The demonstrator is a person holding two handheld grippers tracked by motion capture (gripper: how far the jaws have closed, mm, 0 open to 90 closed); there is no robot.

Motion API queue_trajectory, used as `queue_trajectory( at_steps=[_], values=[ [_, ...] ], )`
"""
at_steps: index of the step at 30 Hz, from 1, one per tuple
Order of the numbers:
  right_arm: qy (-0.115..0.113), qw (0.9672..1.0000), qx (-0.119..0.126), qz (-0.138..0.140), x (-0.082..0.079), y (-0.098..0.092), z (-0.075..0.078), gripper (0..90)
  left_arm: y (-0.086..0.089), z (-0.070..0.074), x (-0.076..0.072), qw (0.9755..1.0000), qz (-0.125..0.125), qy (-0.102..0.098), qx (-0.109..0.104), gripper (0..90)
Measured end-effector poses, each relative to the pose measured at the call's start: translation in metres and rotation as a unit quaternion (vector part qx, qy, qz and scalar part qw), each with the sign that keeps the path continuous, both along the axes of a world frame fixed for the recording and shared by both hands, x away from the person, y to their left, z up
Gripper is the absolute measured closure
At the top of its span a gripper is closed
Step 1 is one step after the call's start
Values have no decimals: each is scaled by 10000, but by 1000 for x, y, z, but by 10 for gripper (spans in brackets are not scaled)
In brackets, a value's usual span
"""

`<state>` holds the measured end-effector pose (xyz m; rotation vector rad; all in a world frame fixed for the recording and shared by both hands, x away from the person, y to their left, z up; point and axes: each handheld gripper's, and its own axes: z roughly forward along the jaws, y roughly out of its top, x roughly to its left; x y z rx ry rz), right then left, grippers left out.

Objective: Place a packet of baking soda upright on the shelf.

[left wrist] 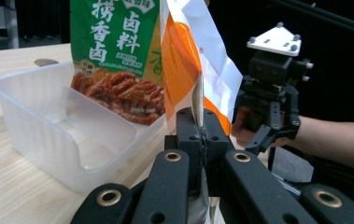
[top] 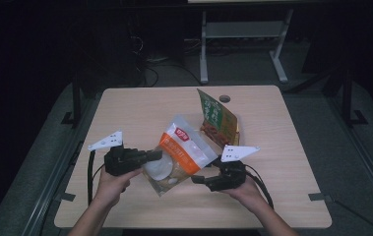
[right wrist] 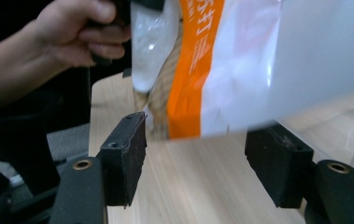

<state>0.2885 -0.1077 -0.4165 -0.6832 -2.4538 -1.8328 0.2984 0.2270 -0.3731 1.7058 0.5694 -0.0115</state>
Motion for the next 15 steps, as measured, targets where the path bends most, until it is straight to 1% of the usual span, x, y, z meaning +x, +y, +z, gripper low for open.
queue_trajectory(
  at_steps=[2, 4, 6, 7, 8, 9, 10, 12, 15],
  values=[
    [46, 9999, 86, -20, 3, 1, -1, 419, -1, -1, 0, 10000, -23, 14, -51, 897],
    [90, 9997, 228, -38, 8, 2, -2, 460, -2, -2, 0, 10000, -19, 1, -13, 897],
    [95, 9995, 294, -50, 10, 2, -2, 494, -2, -3, 0, 10000, -27, 6, -9, 897],
    [154, 9995, 284, -39, 10, 2, -2, 530, -2, -3, 0, 10000, -30, 27, -27, 897],
    [121, 9995, 298, -35, 10, 2, -2, 559, -3, -4, 0, 10000, -18, 43, -29, 897],
    [121, 9994, 311, -48, 10, 1, -1, 574, -2, -4, 0, 10000, -24, 51, -33, 897],
    [173, 9993, 335, -41, 10, 1, -1, 592, -3, -5, 0, 10000, -25, 50, -81, 897],
    [208, 9990, 388, -7, 10, 1, 0, 616, -5, -6, 0, 9999, -56, 59, -81, 897],
    [186, 9990, 392, 39, 8, 3, 0, 682, -9, -7, -1, 9999, -78, 58, -97, 897]
  ],
)
